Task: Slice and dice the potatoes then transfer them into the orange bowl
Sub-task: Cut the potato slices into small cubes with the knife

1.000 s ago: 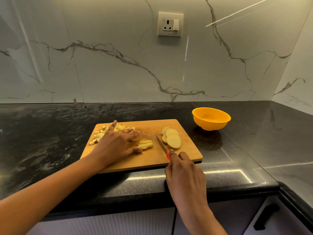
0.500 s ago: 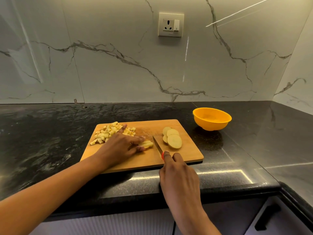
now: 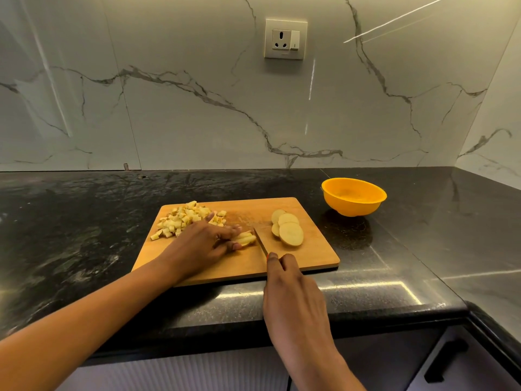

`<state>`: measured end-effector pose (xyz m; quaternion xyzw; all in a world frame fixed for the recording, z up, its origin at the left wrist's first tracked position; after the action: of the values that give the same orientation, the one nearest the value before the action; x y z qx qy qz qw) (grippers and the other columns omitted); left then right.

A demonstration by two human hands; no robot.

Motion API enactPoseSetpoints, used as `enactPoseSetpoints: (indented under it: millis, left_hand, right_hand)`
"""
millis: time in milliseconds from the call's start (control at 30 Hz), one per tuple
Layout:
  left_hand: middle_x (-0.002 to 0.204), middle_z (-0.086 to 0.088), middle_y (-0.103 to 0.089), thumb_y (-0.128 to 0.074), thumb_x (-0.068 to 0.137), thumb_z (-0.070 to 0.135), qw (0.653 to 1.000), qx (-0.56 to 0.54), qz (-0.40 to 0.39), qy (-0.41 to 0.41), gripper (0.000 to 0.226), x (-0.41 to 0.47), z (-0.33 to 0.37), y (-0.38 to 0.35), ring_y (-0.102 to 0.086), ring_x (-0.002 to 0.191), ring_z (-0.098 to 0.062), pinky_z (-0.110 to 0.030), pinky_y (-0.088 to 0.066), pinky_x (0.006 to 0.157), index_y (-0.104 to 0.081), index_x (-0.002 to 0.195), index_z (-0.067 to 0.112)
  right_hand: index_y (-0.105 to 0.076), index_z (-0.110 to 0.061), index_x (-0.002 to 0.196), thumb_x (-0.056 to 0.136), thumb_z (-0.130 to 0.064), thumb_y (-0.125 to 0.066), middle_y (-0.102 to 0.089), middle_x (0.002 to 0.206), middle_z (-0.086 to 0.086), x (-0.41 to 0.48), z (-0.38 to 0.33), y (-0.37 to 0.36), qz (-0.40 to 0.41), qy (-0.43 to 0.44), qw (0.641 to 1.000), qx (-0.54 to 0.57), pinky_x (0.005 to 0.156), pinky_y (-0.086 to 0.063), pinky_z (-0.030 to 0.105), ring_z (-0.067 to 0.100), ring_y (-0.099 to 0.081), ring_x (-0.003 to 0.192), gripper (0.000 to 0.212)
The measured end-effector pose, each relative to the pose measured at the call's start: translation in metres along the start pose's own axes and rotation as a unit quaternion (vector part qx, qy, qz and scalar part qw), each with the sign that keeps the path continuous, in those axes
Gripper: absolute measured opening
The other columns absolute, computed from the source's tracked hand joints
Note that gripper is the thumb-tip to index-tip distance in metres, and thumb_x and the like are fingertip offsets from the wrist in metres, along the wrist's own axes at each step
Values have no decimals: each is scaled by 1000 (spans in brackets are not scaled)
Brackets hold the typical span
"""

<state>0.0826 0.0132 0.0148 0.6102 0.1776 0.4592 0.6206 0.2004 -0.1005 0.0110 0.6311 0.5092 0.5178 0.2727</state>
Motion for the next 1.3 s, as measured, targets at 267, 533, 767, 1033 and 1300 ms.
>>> enactPoseSetpoints:
  millis: [267, 533, 767, 1033, 1300]
  left_hand:
    - [130, 5, -53, -56, 92, 29, 999, -25, 37, -21, 39, -1, 5, 6, -31, 124, -2, 8, 9, 91, -51, 128, 18]
    - [131, 7, -51, -54, 92, 30, 999, -10, 35, -26, 39, -2, 5, 5, -25, 125, -1, 3, 9, 94, -49, 129, 20]
    - [131, 8, -52, -54, 92, 31, 999, 2, 36, -24, 38, 0, 2, 2, -35, 129, -6, -4, 7, 100, -49, 129, 21]
    - [127, 6, -57, -56, 92, 30, 999, -4, 39, -23, 36, 1, -3, 0, -46, 127, -13, -10, 0, 107, -47, 126, 25]
    - [123, 5, -61, -57, 91, 28, 999, -1, 33, -36, 31, 4, -5, -3, -53, 119, -7, -17, -4, 110, -58, 121, 19]
  right_hand:
    - [-12, -20, 151, 103, -15, -35, -33, 138, -3, 5, 3, -7, -15, -1, 1000, -15, 74, -34, 23, 14, -53, 102, 54]
    - [-16, -24, 151, 102, -18, -36, -34, 138, -6, 10, 8, -7, -38, -1, 999, -11, 74, -33, 23, 14, -52, 103, 53]
    - [-20, -26, 150, 102, -19, -35, -36, 139, -8, 10, 9, -4, -37, 3, 999, 2, 78, -35, 24, 14, -53, 108, 51]
    - [-23, -27, 149, 103, -23, -33, -38, 135, -7, 9, 12, 4, -16, 0, 1000, 27, 81, -36, 24, 13, -52, 109, 48]
    - [-17, -25, 152, 104, -25, -33, -38, 136, -7, 8, 2, 1, -22, 23, 999, 31, 94, -37, 25, 13, -48, 114, 51]
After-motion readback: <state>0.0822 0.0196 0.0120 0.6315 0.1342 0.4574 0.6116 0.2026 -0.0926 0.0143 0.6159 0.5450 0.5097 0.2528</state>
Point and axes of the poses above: each hand's wrist, its own x-axis towards the middle knuckle, its own y-axis out of the back of the hand, z = x × y, the point moved 8 cm from there along x, towards the middle knuckle
